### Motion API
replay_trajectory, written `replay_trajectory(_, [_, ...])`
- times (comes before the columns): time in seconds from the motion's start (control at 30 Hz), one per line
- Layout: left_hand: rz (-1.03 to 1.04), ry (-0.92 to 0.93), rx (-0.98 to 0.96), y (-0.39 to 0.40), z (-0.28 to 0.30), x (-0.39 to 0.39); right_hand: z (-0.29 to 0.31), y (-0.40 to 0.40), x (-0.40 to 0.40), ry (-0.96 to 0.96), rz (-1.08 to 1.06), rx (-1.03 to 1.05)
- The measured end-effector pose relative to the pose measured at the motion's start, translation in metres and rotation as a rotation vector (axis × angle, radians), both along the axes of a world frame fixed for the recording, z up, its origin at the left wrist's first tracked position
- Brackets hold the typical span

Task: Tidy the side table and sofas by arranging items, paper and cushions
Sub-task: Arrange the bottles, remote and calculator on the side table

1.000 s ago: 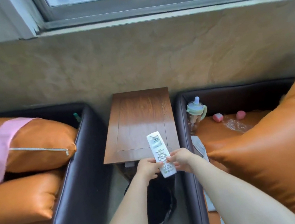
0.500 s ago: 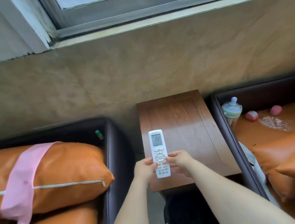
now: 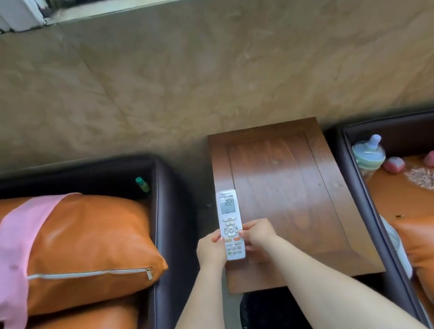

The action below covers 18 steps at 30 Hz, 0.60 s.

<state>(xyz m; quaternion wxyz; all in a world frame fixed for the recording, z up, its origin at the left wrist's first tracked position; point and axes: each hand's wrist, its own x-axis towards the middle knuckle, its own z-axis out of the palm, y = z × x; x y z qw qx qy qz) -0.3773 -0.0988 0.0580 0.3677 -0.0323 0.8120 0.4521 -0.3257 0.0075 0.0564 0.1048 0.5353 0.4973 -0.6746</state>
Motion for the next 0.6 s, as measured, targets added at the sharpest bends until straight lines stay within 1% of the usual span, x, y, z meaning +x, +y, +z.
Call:
replay_trajectory(0.1, [-0.004,0.007,-0.021,0.003,-0.012,-0.003,-0.013,0.005,-0.007,-0.054,0.038,0.062])
replay_trajectory(0.2, [0.036,0.005,-0.026,0.005,-0.02,-0.006,-0.026,0.008,-0.014,-0.082,0.115,0.157])
replay_trajectory(0.4, [0.084,-0.052,-0.019,0.003,-0.029,-0.013,-0.026,0.007,-0.02,-0.138,0.189,0.253])
replay_trajectory(0.6, [0.051,-0.062,-0.033,0.004,-0.029,-0.009,-0.023,0.006,-0.01,-0.203,0.167,0.297])
